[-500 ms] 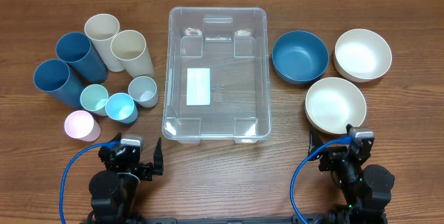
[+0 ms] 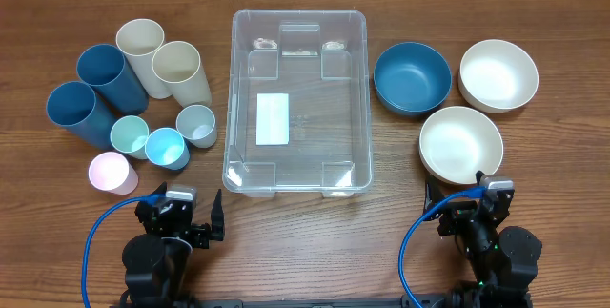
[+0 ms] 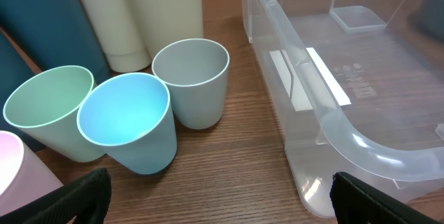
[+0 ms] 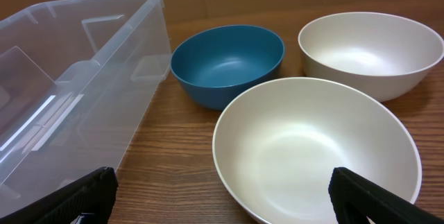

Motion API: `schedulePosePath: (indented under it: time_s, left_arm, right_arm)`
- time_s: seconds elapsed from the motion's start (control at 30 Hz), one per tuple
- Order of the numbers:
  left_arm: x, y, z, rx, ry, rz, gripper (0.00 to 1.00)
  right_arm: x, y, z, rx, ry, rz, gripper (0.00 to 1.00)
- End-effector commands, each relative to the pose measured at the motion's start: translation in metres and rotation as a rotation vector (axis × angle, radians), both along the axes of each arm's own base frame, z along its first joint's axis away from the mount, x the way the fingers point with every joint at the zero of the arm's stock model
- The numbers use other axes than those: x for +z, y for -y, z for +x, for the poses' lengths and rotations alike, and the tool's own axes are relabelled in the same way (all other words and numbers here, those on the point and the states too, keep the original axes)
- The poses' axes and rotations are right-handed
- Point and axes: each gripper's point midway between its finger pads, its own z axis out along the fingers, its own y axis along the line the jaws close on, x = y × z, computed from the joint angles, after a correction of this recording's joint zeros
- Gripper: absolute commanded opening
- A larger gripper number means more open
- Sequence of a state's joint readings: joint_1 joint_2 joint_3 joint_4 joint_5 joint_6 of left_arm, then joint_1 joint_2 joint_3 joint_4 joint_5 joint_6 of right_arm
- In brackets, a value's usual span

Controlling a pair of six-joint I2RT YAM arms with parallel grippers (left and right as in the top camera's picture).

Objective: Pack container

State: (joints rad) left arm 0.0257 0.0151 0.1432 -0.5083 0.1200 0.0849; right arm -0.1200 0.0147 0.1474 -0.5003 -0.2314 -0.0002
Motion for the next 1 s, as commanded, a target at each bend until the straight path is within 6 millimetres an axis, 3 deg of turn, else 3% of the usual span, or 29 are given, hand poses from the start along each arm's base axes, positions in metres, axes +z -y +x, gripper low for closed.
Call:
schedulePosePath:
  time_s: [0.0, 0.33, 0.43, 0.5, 0.57, 0.67, 0.8, 0.97]
  left_arm:
    - [0.001, 0.002, 0.000, -0.009, 0.006, -0.004, 1.00]
    - [0.001, 0.002, 0.000, -0.009, 0.006, -0.004, 1.00]
    - [0.001, 0.002, 0.000, -0.010, 0.006, -0.004, 1.00]
    - [0.001, 0.002, 0.000, -0.010, 0.006, -0.004, 1.00]
    - [0.001, 0.002, 0.000, -0.010, 0.006, -0.004, 1.00]
    - [0.001, 0.002, 0.000, -0.010, 0.006, -0.004, 1.00]
    - [0.001, 0.002, 0.000, -0.009, 0.006, -0.004, 1.00]
    - [0.001, 0.002, 0.000, -0.010, 0.006, -0.004, 1.00]
  right_arm:
    - [-0.001, 0.000, 0.000, -0.002, 0.005, -0.002, 1.00]
    - [-0.001, 0.000, 0.000, -0.001, 0.005, -0.001, 1.00]
    - [0.000, -0.016, -0.003, 0.088, 0.006, 0.029, 1.00]
    - [0.008, -0.036, -0.007, 0.191, 0.017, 0.126, 1.00]
    - [0.013, -0.039, -0.007, 0.192, 0.024, 0.186, 1.00]
    - [0.034, -0.038, -0.006, 0.188, 0.079, 0.198, 1.00]
    - [0.082, -0.023, -0.008, 0.089, 0.140, 0.195, 1.00]
    - [0.117, 0.015, -0.006, -0.141, 0.030, 0.155, 1.00]
